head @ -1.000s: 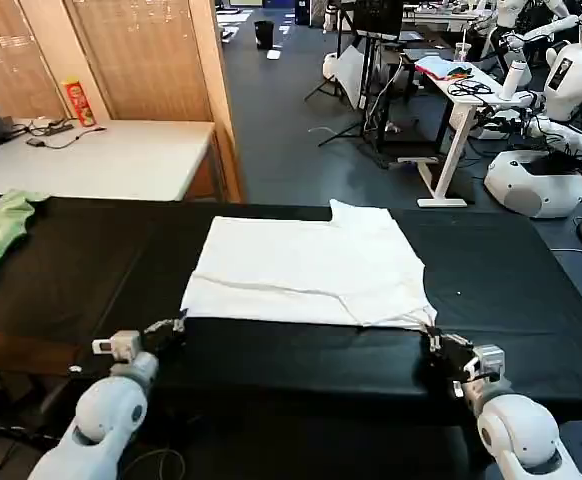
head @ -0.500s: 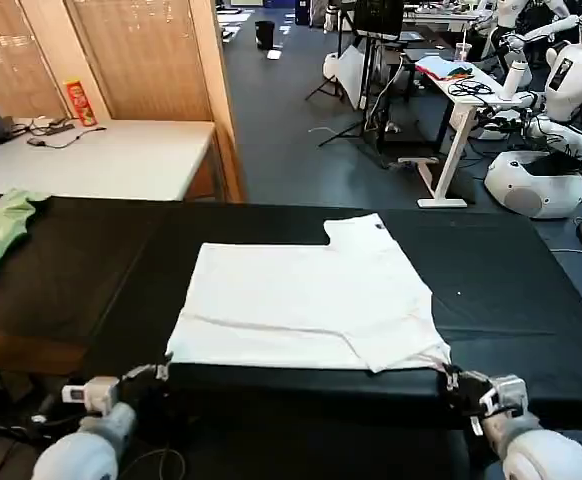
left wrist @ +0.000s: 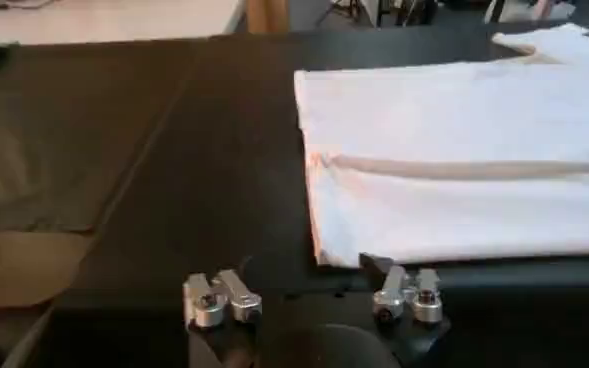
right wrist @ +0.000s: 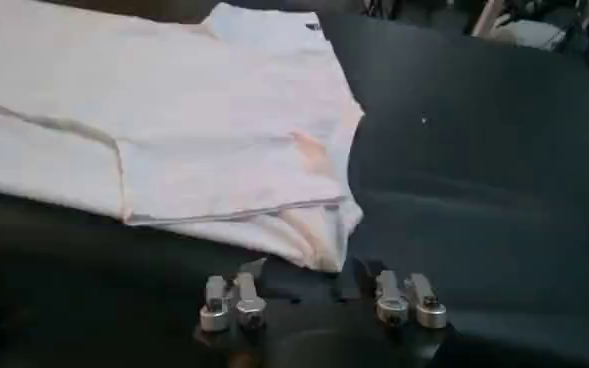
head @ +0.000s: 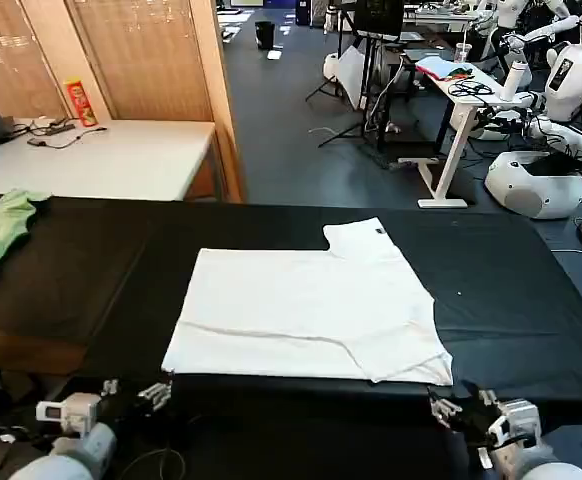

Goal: Fold and organize the clothes.

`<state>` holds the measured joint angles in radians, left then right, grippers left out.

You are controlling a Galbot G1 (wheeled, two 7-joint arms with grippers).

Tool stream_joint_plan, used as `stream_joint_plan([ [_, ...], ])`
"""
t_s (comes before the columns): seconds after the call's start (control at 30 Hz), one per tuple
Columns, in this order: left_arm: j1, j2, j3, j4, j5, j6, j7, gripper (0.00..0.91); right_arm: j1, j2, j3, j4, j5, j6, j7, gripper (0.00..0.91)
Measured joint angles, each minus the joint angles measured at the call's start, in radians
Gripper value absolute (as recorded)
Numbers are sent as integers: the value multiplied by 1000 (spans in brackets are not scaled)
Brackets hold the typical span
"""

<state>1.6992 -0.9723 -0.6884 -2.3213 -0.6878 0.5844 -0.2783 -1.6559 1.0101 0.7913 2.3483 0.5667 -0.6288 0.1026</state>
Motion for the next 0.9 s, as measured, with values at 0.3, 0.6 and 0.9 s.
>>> stream_joint_plan([
  [0.3, -409, 99, 112, 185, -121, -11, 5, 878, 528, -63, -212, -341, 2, 100, 20, 878],
  [0.6, -884, 87, 364, 619, -127, -11, 96, 878, 982, 10, -509, -826, -8, 130, 24, 878],
  [0.9, -1134, -47, 499, 993, -61, 43, 173, 878, 1207, 143, -639, -1178, -20, 67, -42, 878],
])
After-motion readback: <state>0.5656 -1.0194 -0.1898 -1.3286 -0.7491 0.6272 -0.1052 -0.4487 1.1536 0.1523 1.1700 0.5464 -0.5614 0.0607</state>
